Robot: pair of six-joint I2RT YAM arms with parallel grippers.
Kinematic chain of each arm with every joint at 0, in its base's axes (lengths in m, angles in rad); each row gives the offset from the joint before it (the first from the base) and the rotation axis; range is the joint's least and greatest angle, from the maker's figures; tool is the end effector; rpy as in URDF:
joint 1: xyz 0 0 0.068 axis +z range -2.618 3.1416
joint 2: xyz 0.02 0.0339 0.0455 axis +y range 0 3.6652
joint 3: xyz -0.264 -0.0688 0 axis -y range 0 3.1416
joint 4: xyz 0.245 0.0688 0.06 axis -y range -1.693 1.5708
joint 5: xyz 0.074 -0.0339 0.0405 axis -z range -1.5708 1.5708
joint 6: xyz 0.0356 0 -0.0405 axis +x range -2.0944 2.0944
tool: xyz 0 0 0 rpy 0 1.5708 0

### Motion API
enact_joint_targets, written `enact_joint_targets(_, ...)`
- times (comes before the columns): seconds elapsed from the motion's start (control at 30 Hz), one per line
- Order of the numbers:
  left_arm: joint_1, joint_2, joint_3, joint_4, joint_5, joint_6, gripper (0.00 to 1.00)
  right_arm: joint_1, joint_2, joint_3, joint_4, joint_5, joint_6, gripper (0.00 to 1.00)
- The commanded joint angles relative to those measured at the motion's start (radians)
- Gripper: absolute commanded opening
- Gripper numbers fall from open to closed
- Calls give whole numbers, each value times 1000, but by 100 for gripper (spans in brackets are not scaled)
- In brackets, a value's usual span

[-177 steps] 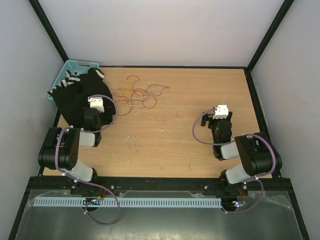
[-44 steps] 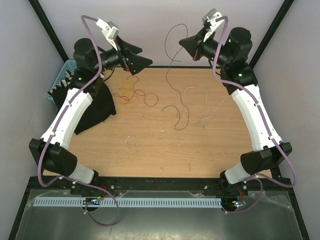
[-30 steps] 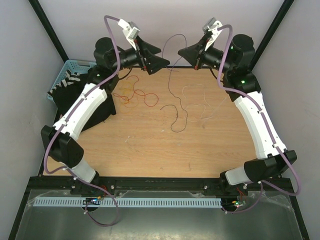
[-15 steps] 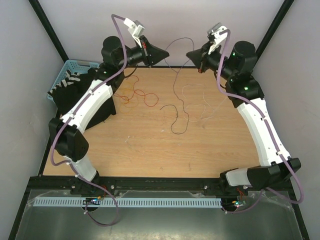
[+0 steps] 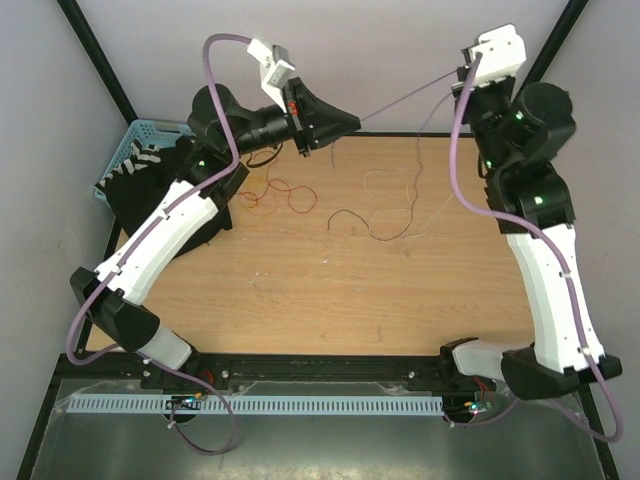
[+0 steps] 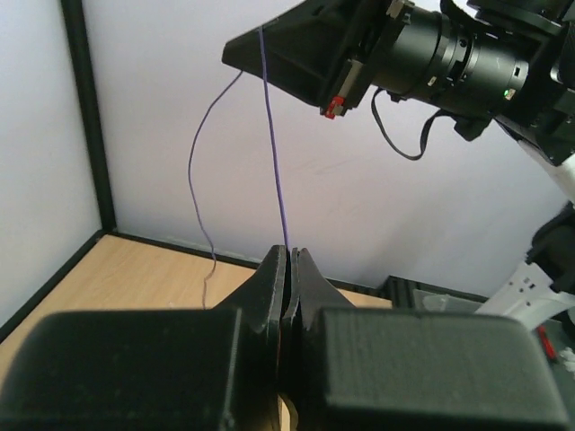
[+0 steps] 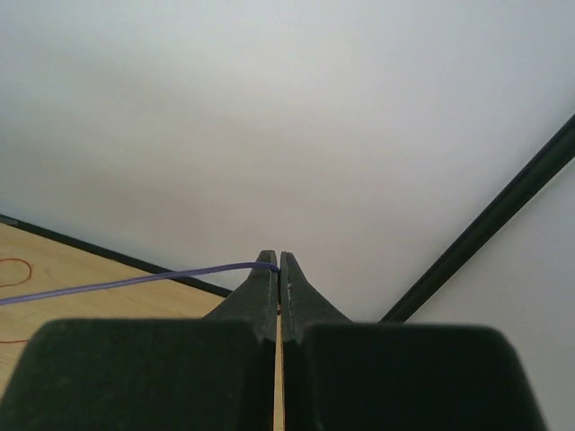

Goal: Zip-tie the wires
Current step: Straighten the cable at the center of the board.

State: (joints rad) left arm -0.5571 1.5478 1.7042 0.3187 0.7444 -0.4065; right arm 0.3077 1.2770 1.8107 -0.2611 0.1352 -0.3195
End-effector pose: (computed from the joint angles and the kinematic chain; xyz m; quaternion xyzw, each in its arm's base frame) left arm 0.2722 -0.1980 0.5207 0.3461 0.4605 -0.5363 0.6169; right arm 0.2199 0.0648 0.5719 -0.1349 0.5903 -0.0455 0.7946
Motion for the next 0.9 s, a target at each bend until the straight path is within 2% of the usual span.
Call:
enact_joint_targets(0.0, -54, -28, -12, 4, 20, 24, 0, -19, -120, -16, -31, -31, -76, 0)
enact_joint_targets(0.13, -71, -65, -59, 3, 16, -29, 0, -19, -184, -45, -179, -346, 28, 2)
enact_joint_targets(0.23, -23, -174, -219, 0, -35, -62, 0, -19, -253, -169, -210, -705, 98, 23)
enact_joint_targets(0.3, 29, -296, -341, -14, -89, -68, 0, -19, -280, -263, -207, -909, 116, 42)
enact_joint_targets(0.4, 130, -470, -475, -119, -194, -55, 0, -20, -305, -339, -207, -1056, 118, 61)
enact_joint_targets(0.43, 165, -526, -507, -181, -230, -37, 0, -19, -312, -356, -207, -1061, 111, 65)
enact_joint_targets(0.53, 206, -671, -569, -376, -401, 24, 0, -19, -304, -367, -177, -1032, 134, 66)
enact_joint_targets(0.63, 213, -770, -598, -520, -529, 69, 0, -19, -235, -392, -85, -966, 266, 65)
enact_joint_targets(0.73, 214, -828, -618, -646, -581, 89, 0, -17, -130, -417, -72, -814, 326, 64)
enact_joint_targets(0.87, 215, -890, -726, -675, -625, 59, 0, 4, 10, -469, -39, -610, 370, 65)
